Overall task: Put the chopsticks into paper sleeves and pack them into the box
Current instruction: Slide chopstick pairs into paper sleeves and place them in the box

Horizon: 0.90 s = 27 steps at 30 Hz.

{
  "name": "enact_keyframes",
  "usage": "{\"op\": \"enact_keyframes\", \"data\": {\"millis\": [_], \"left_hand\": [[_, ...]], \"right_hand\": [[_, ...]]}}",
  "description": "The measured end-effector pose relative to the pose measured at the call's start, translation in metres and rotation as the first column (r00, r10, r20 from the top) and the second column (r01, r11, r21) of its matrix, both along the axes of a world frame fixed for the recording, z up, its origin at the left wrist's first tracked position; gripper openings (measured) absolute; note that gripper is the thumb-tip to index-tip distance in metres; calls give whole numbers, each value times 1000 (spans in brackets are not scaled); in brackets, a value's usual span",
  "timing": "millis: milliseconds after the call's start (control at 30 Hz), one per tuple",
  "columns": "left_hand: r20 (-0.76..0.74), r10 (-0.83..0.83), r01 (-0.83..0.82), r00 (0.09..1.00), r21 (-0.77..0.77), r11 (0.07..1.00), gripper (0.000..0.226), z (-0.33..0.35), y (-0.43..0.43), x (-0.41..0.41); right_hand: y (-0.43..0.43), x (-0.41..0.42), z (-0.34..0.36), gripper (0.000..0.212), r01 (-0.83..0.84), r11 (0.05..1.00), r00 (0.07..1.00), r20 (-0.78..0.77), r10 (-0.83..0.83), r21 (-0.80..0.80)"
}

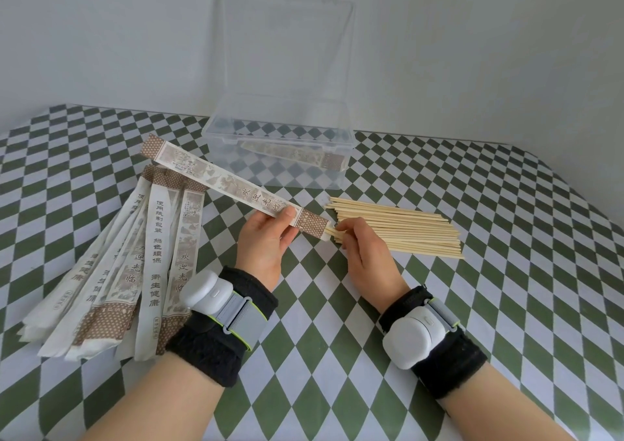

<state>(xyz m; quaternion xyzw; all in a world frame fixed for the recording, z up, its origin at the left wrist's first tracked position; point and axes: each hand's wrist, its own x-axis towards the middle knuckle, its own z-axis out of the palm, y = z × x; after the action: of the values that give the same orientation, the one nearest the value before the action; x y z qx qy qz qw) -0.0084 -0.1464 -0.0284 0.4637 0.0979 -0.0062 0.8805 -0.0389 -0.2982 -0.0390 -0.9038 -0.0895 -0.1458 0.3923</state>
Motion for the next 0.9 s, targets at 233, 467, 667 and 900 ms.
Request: {"op": "enact_keyframes", "data": {"millis": [233, 467, 667, 900], "left_hand": [[-2, 128, -128, 992, -50, 991, 16, 0, 4, 2], [-4, 68, -68, 998, -51, 996, 14, -2, 2, 3], [2, 11, -11, 1000, -26, 1000, 12, -1, -1, 2], [-28, 76, -78, 997, -74, 994, 13, -1, 2, 3]], "right_hand": [[-5, 4, 0, 12, 130, 986, 991, 2, -131, 107], [-4, 1, 2, 11, 84, 986, 996, 1, -85, 147], [-2, -2, 4, 11, 7, 982, 1000, 1, -7, 190], [-4, -2, 5, 18, 15, 959, 999, -36, -5, 284]]}}
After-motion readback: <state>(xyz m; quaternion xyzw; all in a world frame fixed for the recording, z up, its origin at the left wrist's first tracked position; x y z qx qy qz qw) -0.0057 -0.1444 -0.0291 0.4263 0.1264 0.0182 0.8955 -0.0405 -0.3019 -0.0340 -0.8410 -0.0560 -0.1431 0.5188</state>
